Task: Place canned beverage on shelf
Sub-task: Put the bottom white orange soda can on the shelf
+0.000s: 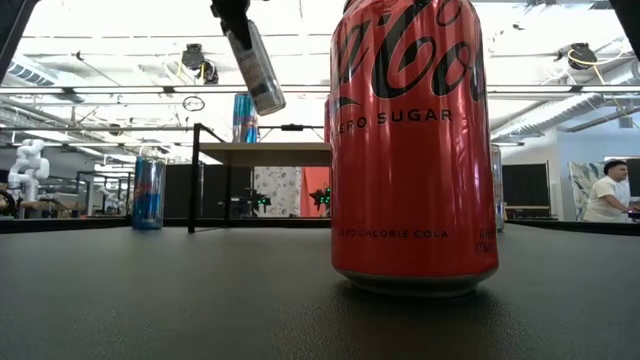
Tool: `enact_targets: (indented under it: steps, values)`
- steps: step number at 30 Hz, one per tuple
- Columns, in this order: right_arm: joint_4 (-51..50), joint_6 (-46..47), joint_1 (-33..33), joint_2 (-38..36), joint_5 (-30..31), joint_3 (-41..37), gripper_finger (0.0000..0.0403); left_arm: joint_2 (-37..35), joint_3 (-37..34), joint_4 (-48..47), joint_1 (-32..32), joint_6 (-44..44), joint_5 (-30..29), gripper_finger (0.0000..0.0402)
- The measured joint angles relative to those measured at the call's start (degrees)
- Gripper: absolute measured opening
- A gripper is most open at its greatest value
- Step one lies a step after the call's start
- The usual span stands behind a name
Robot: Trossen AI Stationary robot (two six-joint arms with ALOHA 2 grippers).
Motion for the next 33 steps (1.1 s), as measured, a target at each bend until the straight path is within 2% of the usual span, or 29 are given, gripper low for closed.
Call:
enact_targets:
  steps: [21,26,33]
  values:
    - [0.33,0.31,0.02,0.02,-0.17,0.00,0.0144,2.66,0.04,-0.12,1.63,-3.14,0.92,0.0240]
    - [0.33,1.09,0.03,0.01,-0.20,0.00,0.0144,3.43,0.00,-0.12,1.66,-3.51,0.86,0.0254]
    - [0.33,0.96,0.04,0.02,-0.22,0.00,0.0144,3.50,0.00,-0.12,1.66,-4.14,0.90,0.0241]
